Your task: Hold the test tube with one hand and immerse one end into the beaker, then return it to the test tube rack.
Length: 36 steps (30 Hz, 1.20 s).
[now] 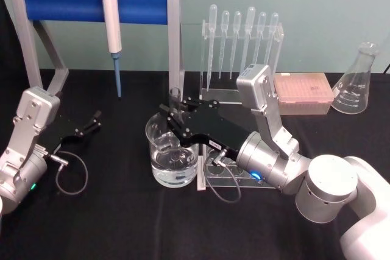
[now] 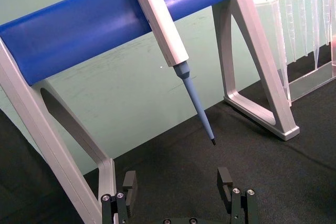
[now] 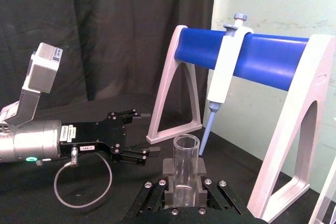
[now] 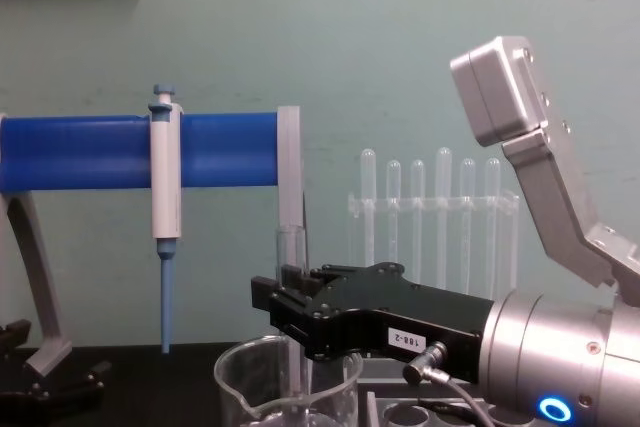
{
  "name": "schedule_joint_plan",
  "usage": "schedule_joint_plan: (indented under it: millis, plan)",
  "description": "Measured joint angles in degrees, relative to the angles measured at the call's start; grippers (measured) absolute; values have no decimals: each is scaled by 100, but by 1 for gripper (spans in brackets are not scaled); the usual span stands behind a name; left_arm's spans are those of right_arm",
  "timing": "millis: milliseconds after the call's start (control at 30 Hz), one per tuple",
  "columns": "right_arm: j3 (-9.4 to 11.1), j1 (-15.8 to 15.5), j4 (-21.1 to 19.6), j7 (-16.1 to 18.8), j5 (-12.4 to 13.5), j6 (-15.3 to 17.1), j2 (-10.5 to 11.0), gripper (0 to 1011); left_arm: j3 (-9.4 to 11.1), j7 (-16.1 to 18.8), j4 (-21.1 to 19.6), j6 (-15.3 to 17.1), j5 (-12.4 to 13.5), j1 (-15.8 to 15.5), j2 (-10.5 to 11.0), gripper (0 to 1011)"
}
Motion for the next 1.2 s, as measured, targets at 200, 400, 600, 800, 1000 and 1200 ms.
schedule_joint_plan:
  millis: [200,400,600,800,1000,1200]
  plan:
    - [0,1,0,0,3,1,0,225,0,0,0,0,0,0,0,1000]
    - [0,0,0,-1,3,1,0,225,0,0,0,0,0,0,0,1000]
    - [0,1,0,-3,3,1,0,225,0,0,0,0,0,0,0,1000]
    - [0,1,0,-2,3,1,0,226,0,0,0,0,0,0,0,1000]
    - [0,1,0,-3,3,1,0,225,0,0,0,0,0,0,0,1000]
    - [0,1,0,-3,2,1,0,226,0,0,0,0,0,0,0,1000]
